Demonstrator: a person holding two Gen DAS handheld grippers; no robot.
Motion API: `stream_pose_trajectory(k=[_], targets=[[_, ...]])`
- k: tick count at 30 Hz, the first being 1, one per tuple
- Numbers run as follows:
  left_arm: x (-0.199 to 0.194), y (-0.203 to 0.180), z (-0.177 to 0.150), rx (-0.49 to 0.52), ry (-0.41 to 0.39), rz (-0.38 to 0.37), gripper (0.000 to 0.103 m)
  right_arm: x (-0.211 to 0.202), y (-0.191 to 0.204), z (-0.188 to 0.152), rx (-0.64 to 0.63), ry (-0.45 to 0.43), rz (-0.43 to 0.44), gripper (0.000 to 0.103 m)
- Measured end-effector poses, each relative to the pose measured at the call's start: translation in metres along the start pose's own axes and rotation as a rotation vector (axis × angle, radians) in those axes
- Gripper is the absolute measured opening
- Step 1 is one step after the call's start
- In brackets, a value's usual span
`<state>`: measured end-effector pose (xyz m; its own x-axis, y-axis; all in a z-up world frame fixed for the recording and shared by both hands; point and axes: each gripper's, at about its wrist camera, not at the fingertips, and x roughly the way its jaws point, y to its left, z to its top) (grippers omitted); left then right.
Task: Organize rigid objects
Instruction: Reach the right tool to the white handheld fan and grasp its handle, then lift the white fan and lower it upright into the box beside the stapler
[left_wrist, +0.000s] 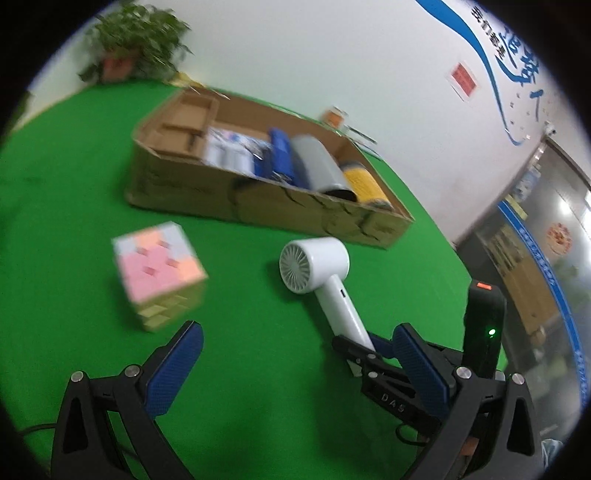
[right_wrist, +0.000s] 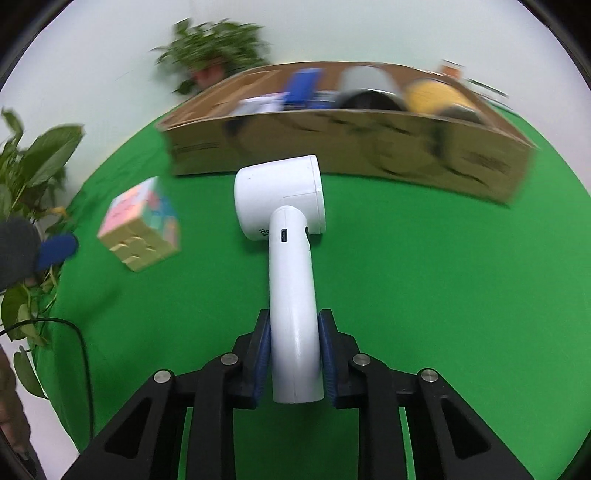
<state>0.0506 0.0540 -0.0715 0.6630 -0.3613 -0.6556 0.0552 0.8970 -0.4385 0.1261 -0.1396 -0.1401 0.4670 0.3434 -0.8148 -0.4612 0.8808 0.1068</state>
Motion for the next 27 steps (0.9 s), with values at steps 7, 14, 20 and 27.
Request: stream_pose_trajectory(k=[7, 14, 20, 27], targets=[[0.057, -0.042, -0.007, 0.033, 0.148, -0.194, 0.102, -0.05, -0.04, -0.033, 0.043, -0.112, 0.015, 0.051], [0.107, -0.061, -0.002, 0.01, 0.281, -0.324, 0.099, -0.063, -0.052, -0.043, 0.077, -0.16, 0.036, 0.085], [0.138, -0.063, 0.001, -0.036, 0.387, -0.339, 0.061, -0.036, -0.045, -0.036, 0.068, -0.066, 0.025, 0.053], [0.137, -0.057, -0.01, -0.037, 0.4, -0.302, 0.034, -0.027, -0.032, -0.045, 0.039, -0.025, -0.013, 0.027]])
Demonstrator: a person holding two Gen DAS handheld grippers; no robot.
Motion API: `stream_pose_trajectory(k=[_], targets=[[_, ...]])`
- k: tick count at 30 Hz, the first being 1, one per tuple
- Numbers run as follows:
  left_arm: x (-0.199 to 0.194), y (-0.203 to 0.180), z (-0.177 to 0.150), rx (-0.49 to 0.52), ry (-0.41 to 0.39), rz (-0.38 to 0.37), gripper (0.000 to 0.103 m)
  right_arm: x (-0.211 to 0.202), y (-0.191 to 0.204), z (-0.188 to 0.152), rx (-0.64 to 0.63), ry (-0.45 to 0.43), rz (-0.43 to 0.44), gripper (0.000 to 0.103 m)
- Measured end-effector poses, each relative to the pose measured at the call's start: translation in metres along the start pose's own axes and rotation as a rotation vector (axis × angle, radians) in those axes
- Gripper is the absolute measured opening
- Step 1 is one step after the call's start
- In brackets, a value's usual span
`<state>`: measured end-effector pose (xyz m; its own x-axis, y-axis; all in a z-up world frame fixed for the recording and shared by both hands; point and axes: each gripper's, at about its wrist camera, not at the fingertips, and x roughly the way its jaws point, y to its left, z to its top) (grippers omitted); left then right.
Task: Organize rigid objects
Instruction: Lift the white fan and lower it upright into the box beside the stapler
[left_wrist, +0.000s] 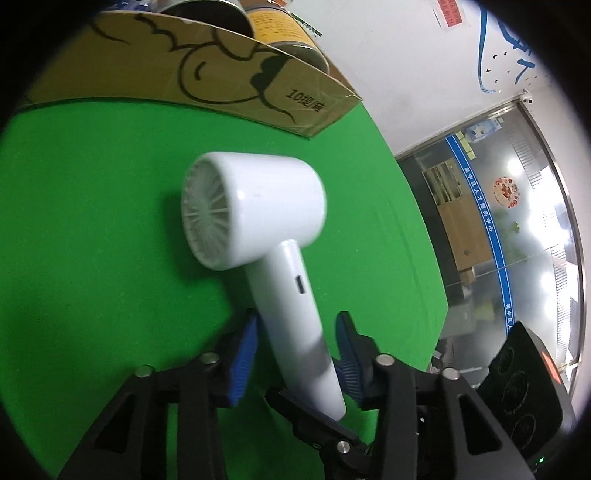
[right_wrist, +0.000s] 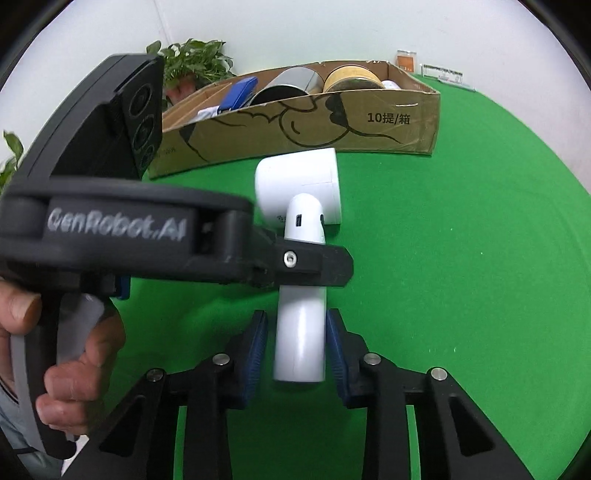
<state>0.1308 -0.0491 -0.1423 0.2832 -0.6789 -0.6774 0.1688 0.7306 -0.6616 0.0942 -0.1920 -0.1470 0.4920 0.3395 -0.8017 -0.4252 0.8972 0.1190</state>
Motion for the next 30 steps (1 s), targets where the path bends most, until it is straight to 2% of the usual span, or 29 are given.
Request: stream_pose_trajectory(k=[4, 7, 13, 21, 25, 30], targets=[[-0.003, 0.003, -0.002, 0.014, -0.005, -0.005, 0.034, 0.001, 0.003, -0.001, -0.003, -0.002, -0.011, 0.027], [-0.005, 0.0, 0.001, 0.035, -0.011, 0.026, 0.035, 0.001, 0.005, 0.001, -0.002, -0.004, -0.007, 0.027], [-0.043, -0.018, 0.012, 0.082, -0.112, 0.04, 0.034, -0.024, 0.021, 0.019, -0.033, -0.102, 0.0, 0.027], [-0.129, -0.043, 0.064, 0.182, -0.282, 0.122, 0.034, -0.053, 0.062, 0.101, -0.127, -0.272, 0.047, 0.027], [-0.155, -0.041, 0.099, 0.2, -0.297, 0.141, 0.034, -0.049, 0.073, 0.144, -0.128, -0.305, 0.068, 0.027], [-0.157, -0.026, 0.154, 0.196, -0.263, 0.166, 0.034, -0.023, 0.069, 0.203, -0.08, -0.272, 0.102, 0.027]])
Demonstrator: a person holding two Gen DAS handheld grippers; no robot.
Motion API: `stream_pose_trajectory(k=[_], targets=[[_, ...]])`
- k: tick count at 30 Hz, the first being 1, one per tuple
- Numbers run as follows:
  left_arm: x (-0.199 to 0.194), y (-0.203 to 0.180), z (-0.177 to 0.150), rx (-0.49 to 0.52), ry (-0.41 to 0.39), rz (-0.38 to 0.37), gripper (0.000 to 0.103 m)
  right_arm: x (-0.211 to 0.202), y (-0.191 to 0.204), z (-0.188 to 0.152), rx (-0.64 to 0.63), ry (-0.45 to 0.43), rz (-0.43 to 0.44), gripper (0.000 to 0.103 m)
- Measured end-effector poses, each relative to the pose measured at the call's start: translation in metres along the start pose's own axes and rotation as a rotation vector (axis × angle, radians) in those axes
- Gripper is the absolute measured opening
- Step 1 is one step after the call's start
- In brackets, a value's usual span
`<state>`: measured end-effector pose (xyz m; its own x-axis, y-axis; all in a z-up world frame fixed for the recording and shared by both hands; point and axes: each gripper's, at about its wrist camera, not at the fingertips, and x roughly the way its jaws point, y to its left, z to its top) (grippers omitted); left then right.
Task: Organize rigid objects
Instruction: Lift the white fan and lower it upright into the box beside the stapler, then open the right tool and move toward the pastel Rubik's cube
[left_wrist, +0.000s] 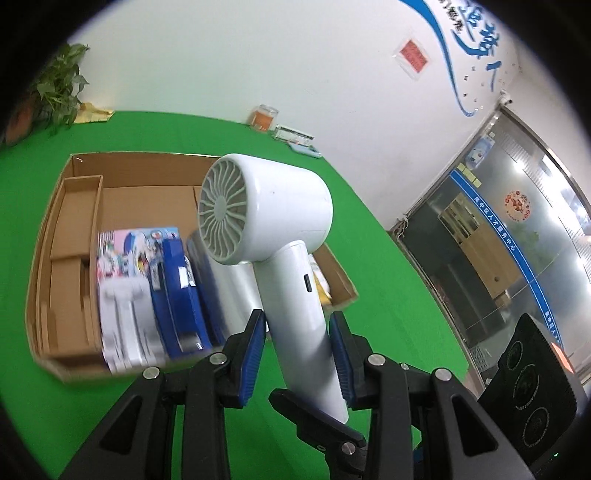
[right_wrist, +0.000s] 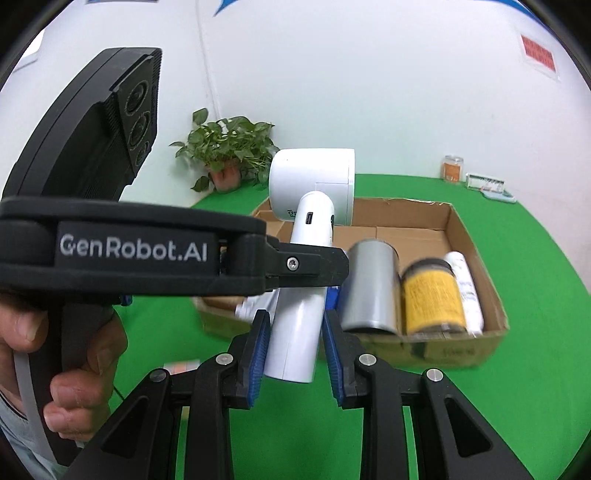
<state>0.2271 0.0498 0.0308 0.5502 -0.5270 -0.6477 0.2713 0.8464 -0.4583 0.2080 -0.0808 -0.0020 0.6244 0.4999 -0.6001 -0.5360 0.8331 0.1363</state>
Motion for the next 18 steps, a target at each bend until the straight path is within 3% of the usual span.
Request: stream_pose_trajectory(k=[4, 11, 14, 18], targets=[[0.03, 0.027, 0.022, -0.052, 0.058, -0.012, 0.034, 0.042, -0.014, 0.017, 0.047, 0.069, 0.016, 0.027], [0.082, 0.067, 0.032, -0.13, 0.159, -0.033, 0.034, 0.104, -0.033, 0.012, 0.104, 0.181, -0.002, 0.027], [0.093, 0.078, 0.032, -0.168, 0.174, -0.043, 0.034, 0.117, -0.034, 0.007, 0.106, 0.195, -0.015, 0.027], [0.096, 0.077, 0.036, -0.144, 0.182, -0.018, 0.034, 0.129, -0.035, 0.007, 0.106, 0.2, -0.02, 0.027]])
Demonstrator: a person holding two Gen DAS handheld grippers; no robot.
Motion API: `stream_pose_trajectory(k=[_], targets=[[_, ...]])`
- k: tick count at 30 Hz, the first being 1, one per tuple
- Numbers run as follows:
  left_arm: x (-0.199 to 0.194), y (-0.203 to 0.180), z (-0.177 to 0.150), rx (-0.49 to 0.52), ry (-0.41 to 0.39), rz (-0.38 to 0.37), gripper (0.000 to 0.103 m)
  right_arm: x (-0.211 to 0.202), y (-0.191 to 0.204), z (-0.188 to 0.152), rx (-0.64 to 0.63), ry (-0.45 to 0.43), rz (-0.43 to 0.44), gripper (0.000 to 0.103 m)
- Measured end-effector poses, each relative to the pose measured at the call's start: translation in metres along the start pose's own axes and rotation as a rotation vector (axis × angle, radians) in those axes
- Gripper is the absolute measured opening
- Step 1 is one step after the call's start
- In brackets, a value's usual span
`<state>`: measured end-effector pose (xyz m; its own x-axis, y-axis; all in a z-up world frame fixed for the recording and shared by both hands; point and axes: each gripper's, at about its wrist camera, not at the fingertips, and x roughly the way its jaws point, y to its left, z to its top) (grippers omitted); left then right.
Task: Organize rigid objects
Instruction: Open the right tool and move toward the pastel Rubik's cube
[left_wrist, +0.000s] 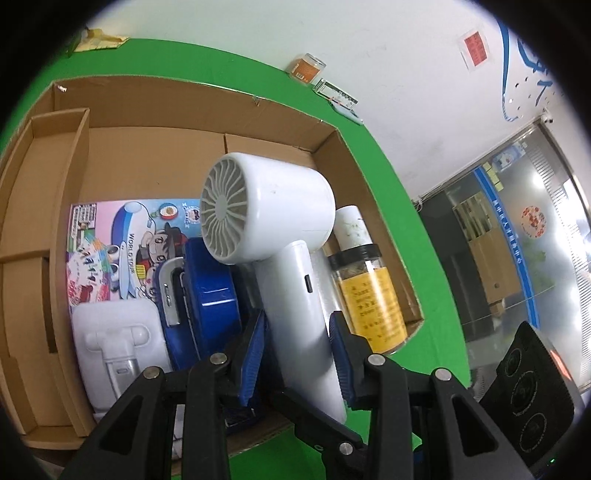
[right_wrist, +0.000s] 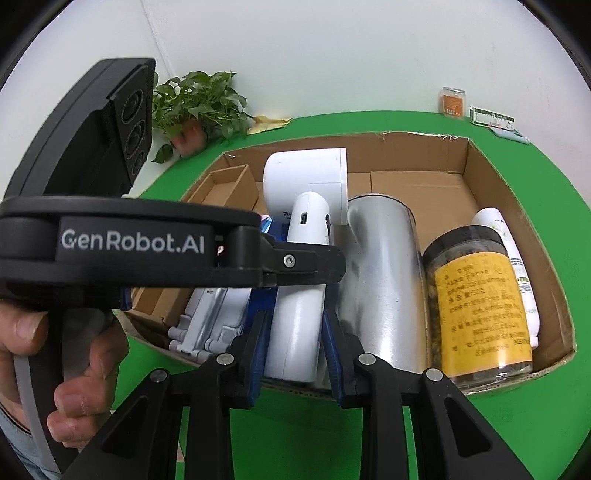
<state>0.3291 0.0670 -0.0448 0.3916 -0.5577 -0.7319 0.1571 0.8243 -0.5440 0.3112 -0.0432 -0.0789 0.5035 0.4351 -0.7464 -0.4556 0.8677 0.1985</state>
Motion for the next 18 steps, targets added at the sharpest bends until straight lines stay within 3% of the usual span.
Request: stream_pose_trajectory(k=[5, 7, 9, 11, 12, 13, 15, 16, 18], targets=[[-0.003, 0.005, 0.001, -0.016, 0.007, 0.025, 0.034, 0.015, 0.001, 0.001, -0.002, 0.025, 0.015, 0.031], [-0.014, 0.004, -0.003, 0.008, -0.028, 0.045, 0.035, 0.01, 0.003, -0.003, -0.008, 0.005, 0.028, 0.044], [-0.03, 0.003, -0.009, 0.024, -0.083, 0.074, 0.035, -0.008, 0.01, -0.011, -0.04, -0.067, 0.01, 0.072], [-0.05, 0.001, -0.017, 0.048, -0.159, 0.109, 0.037, -0.025, 0.015, -0.018, -0.087, -0.158, -0.02, 0.086], [-0.066, -0.003, -0.028, 0.076, -0.22, 0.151, 0.046, -0.032, 0.016, -0.022, -0.106, -0.191, -0.03, 0.089], [-0.075, -0.005, -0.034, 0.093, -0.256, 0.187, 0.065, -0.04, 0.019, -0.026, -0.12, -0.22, -0.04, 0.091], [-0.1, -0.012, -0.057, 0.12, -0.364, 0.305, 0.09, -0.056, 0.022, -0.038, -0.146, -0.285, -0.054, 0.102], [-0.113, -0.015, -0.072, 0.131, -0.431, 0.352, 0.091, -0.064, 0.024, -0.046, -0.168, -0.324, -0.06, 0.102], [-0.127, -0.016, -0.095, 0.139, -0.473, 0.389, 0.091, -0.076, 0.031, -0.058, -0.201, -0.367, -0.071, 0.102]])
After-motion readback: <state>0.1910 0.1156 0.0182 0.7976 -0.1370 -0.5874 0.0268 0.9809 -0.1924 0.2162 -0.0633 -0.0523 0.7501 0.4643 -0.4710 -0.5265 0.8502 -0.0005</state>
